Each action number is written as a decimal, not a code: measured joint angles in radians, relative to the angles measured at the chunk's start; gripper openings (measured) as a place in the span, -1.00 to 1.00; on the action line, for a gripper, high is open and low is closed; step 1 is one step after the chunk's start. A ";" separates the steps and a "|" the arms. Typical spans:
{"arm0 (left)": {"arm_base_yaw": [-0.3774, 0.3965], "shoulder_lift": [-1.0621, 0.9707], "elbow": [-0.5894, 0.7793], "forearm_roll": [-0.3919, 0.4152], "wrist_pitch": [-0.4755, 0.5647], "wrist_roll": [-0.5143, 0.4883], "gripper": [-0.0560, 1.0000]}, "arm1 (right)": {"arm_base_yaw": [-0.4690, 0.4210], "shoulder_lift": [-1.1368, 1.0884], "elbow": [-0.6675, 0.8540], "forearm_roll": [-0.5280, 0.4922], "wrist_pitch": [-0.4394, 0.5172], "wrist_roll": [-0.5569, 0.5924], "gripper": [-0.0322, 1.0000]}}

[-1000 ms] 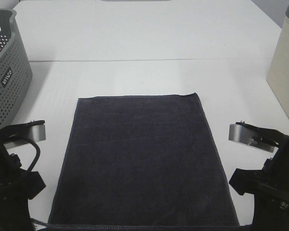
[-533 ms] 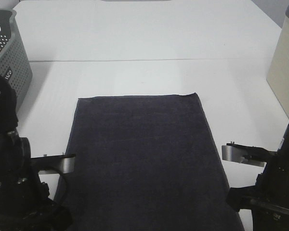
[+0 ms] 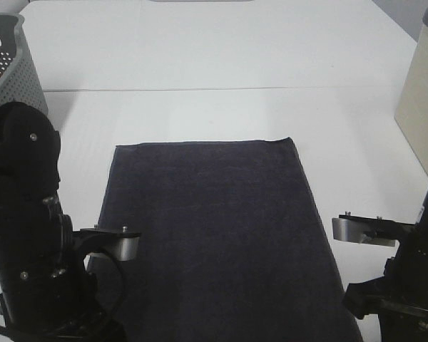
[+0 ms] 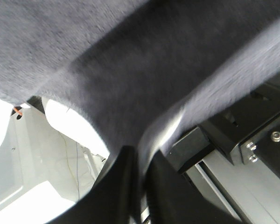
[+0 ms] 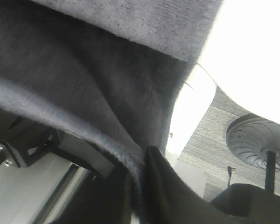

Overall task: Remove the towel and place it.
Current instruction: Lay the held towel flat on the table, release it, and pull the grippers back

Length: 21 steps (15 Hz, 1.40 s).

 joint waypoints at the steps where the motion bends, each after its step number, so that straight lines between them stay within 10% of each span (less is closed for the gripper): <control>1: -0.012 0.000 0.000 0.002 0.000 -0.014 -0.57 | -0.001 0.000 0.002 -0.004 -0.001 -0.002 -0.66; 7: -0.032 -0.011 -0.044 -0.092 -0.018 -0.048 0.44 | -0.001 -0.048 0.004 0.060 -0.033 -0.057 0.32; 14: -0.015 -0.027 -0.344 0.058 -0.017 -0.047 0.48 | -0.003 -0.155 -0.241 -0.040 -0.095 -0.046 0.40; 21: 0.349 0.098 -0.661 0.109 -0.021 0.015 0.56 | -0.111 0.162 -0.832 -0.154 0.043 0.008 0.40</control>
